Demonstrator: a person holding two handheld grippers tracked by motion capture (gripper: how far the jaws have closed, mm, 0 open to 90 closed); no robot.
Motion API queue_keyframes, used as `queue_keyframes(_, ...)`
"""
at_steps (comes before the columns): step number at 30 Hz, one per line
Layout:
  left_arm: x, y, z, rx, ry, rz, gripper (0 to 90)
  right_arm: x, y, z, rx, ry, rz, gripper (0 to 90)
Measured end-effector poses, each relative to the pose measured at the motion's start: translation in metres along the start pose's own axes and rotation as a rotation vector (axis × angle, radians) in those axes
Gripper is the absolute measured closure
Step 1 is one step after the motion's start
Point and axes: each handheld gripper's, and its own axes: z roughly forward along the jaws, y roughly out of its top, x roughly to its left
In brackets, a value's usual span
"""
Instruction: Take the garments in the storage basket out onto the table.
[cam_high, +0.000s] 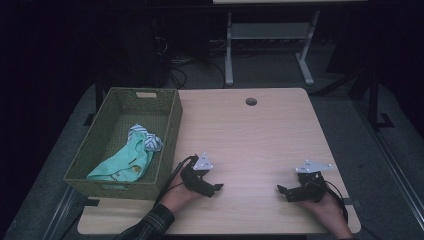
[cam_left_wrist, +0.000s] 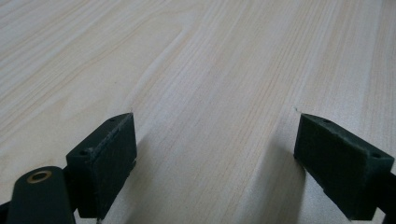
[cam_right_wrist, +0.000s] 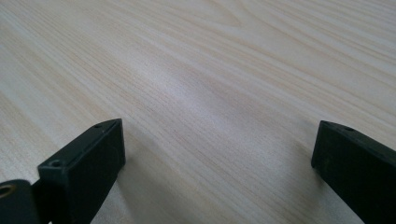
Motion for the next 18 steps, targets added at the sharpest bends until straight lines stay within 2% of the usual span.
queue_keyframes(8, 0.0000, 0.0019, -0.0008, 0.021, 0.003, -0.003, 12.5, -0.0001, 0.0001, 0.0001, 0.003, -0.001, 0.002, 2.2)
queue_keyframes(9, -0.0002, 0.0045, -0.0016, 0.048, 0.011, -0.008, 12.8, -0.0005, 0.0002, 0.0003, 0.001, 0.000, 0.000, 2.2)
queue_keyframes(14, 0.0012, 0.0042, -0.0033, 0.057, 0.015, -0.018, 12.9, -0.0007, 0.0011, 0.0012, 0.003, -0.004, 0.006, 1.8)
queue_keyframes(17, 0.0022, 0.0041, -0.0050, 0.061, 0.012, -0.039, 12.9, -0.0013, 0.0014, 0.0013, 0.004, -0.003, 0.005, 1.8)
queue_keyframes(18, 0.0017, 0.0055, -0.0054, 0.076, 0.012, -0.034, 13.0, -0.0014, 0.0015, 0.0014, 0.004, -0.003, 0.006, 1.8)
